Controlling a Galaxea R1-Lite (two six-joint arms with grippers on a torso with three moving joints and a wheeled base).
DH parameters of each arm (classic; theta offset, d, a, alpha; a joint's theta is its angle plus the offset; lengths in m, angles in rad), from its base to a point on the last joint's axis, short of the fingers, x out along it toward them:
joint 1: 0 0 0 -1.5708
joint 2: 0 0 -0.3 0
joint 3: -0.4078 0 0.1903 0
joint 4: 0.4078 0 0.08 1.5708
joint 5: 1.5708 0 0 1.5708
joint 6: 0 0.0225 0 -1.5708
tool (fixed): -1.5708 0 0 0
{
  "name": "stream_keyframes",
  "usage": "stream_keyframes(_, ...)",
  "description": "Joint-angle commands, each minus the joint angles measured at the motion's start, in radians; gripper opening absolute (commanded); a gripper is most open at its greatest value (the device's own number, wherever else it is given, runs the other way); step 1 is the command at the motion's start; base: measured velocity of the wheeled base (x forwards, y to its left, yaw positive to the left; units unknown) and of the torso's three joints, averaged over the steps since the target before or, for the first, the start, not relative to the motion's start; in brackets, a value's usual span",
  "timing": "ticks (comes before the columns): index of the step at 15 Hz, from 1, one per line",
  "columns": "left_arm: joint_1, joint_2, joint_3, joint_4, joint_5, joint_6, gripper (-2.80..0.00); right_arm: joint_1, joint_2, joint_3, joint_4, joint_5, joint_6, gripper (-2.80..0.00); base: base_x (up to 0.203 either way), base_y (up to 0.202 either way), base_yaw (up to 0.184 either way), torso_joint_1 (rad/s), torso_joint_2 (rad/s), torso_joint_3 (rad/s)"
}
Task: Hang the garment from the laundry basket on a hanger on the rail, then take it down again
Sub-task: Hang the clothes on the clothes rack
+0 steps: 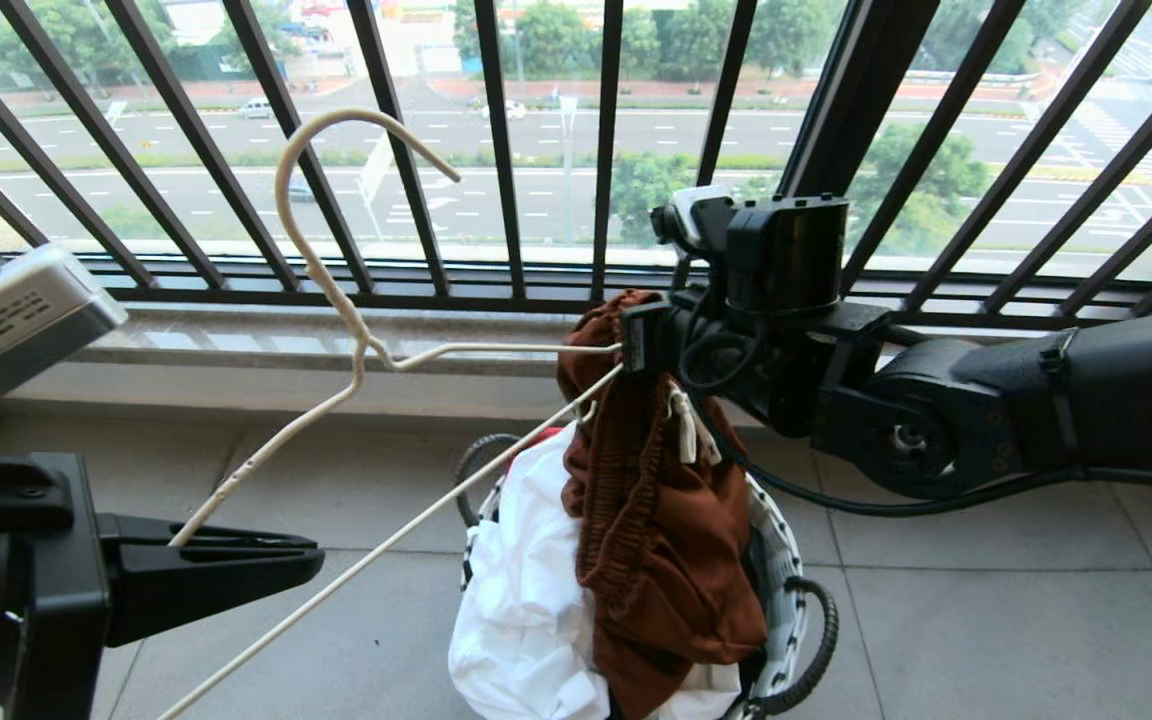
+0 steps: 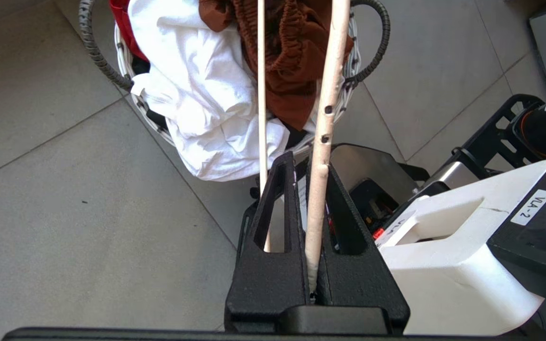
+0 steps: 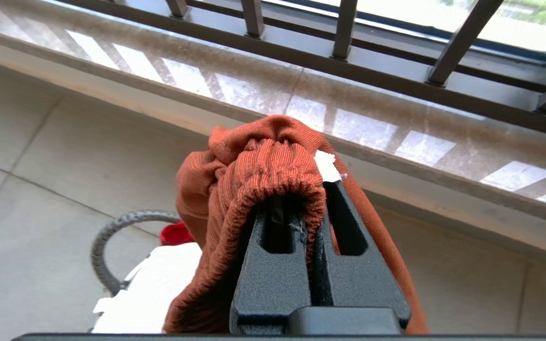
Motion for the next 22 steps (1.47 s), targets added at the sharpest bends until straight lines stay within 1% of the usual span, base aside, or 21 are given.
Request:
stream_keyframes(1, -0.020, 0.031, 0.015, 0.001, 0.000, 0.000, -2.80, 0.002, -0.013, -0.048, 0.050, 0.007, 0.074, -2.80, 0.000, 0.000, 0.000, 0.000, 0.00, 0.000)
stream_keyframes(3, -0.024, 0.055, 0.020, -0.002, 0.001, -0.001, -2.80, 0.002, -0.025, -0.080, 0.088, 0.009, 0.144, -2.80, 0.000, 0.000, 0.000, 0.000, 0.00, 0.000)
stream_keyframes(4, -0.024, 0.063, 0.022, -0.004, 0.002, -0.001, -2.80, 0.004, -0.036, -0.083, 0.097, 0.009, 0.163, -2.80, 0.000, 0.000, 0.000, 0.000, 0.00, 0.000)
stream_keyframes(8, -0.024, 0.063, 0.028, -0.030, 0.005, -0.003, -2.80, 0.049, -0.068, -0.083, 0.100, 0.004, 0.213, -2.80, 0.000, 0.000, 0.000, 0.000, 0.00, 0.000)
stream_keyframes(9, -0.024, 0.063, 0.028, -0.042, 0.022, -0.005, -2.80, 0.051, -0.089, -0.080, 0.102, 0.003, 0.215, -2.80, 0.000, 0.000, 0.000, 0.000, 0.00, 0.000)
stream_keyframes(11, -0.024, 0.059, 0.046, -0.094, 0.047, -0.006, -2.80, 0.061, -0.129, -0.075, 0.104, -0.014, 0.229, -2.80, 0.000, 0.000, 0.000, 0.000, 0.00, 0.000)
stream_keyframes(13, -0.024, 0.044, 0.081, -0.212, 0.067, -0.008, -2.80, 0.065, -0.179, -0.073, 0.105, -0.022, 0.240, -2.80, 0.000, 0.000, 0.000, 0.000, 0.00, 0.000)
stream_keyframes(14, -0.025, 0.032, 0.087, -0.235, 0.090, -0.007, -2.80, 0.066, -0.199, -0.073, 0.105, -0.028, 0.241, -2.80, 0.000, 0.000, 0.000, 0.000, 0.00, 0.000)
stream_keyframes(15, -0.025, 0.020, 0.088, -0.243, 0.094, -0.006, -2.80, 0.073, -0.216, -0.072, 0.102, -0.050, 0.245, -2.80, 0.000, 0.000, 0.000, 0.000, 0.00, 0.000)
stream_keyframes(17, -0.029, -0.009, 0.088, -0.278, 0.096, -0.005, -2.80, 0.096, -0.252, -0.071, 0.066, -0.091, 0.313, -2.80, 0.000, 0.000, 0.000, 0.000, 0.00, 0.000)
stream_keyframes(19, -0.036, -0.040, 0.089, -0.309, 0.105, -0.005, -2.80, 0.107, -0.284, -0.062, 0.053, -0.099, 0.327, -2.80, 0.000, 0.000, 0.000, 0.000, 0.00, 0.000)
stream_keyframes(20, -0.037, -0.047, 0.087, -0.312, 0.137, -0.003, -2.80, 0.107, -0.292, -0.060, 0.053, -0.101, 0.333, -2.80, 0.000, 0.000, 0.000, 0.000, 0.00, 0.000)
stream_keyframes(21, -0.037, -0.048, 0.084, -0.326, 0.169, -0.002, -2.80, 0.107, -0.304, -0.060, 0.053, -0.101, 0.361, -2.80, 0.000, 0.000, 0.000, 0.000, 0.00, 0.000)
stream_keyframes(22, -0.040, -0.045, 0.088, -0.354, 0.173, -0.004, -2.80, 0.109, -0.316, -0.060, 0.053, -0.100, 0.384, -2.80, 0.000, 0.000, 0.000, 0.000, 0.00, 0.000)
